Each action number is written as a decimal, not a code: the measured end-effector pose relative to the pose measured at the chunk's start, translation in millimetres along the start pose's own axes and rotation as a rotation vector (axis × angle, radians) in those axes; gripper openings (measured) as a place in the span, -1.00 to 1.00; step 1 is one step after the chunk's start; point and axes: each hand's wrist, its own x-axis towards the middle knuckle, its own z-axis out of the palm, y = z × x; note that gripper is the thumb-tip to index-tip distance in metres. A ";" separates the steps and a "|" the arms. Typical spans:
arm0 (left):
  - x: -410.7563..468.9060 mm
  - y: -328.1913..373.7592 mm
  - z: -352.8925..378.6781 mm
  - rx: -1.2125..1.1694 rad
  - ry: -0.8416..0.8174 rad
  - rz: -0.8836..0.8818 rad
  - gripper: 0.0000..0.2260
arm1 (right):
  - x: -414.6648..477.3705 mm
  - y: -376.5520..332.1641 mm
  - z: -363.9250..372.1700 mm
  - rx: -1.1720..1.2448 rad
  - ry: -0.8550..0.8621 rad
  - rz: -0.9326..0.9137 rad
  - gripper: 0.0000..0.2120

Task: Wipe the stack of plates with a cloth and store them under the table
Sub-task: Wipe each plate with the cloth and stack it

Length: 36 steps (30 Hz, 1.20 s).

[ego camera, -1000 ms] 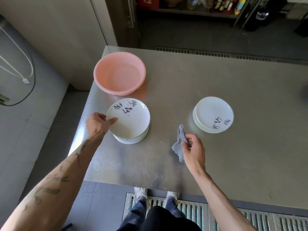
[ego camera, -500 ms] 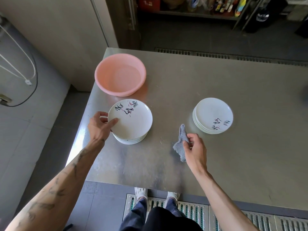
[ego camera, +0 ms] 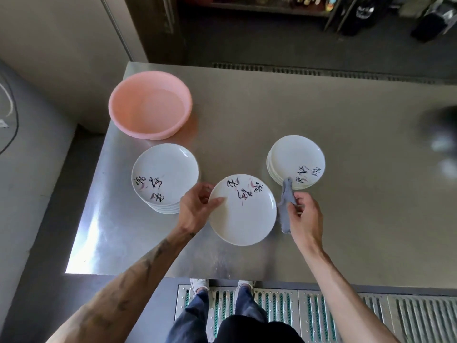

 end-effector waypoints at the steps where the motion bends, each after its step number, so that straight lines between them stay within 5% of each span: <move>1: -2.0 -6.2 7.9 0.010 -0.012 -0.017 -0.75 | 0.5 5.1 -4.4 -0.013 0.012 0.006 -0.76; 14: 8.7 -62.5 51.3 0.165 -0.150 -0.053 -0.68 | -14.7 32.8 57.7 -0.154 -0.223 -0.022 -0.83; 20: 5.5 -81.9 37.0 0.720 -0.312 0.264 -0.03 | -11.9 33.4 88.5 -0.345 -0.324 -0.097 -0.77; 24: 2.7 -91.0 28.5 0.873 -0.295 0.441 0.06 | -18.9 34.5 105.0 -0.440 -0.462 -0.265 -0.69; 36: -2.2 -97.2 23.5 1.037 -0.322 0.445 0.06 | -27.1 51.2 86.8 -0.735 -0.285 -0.356 -0.61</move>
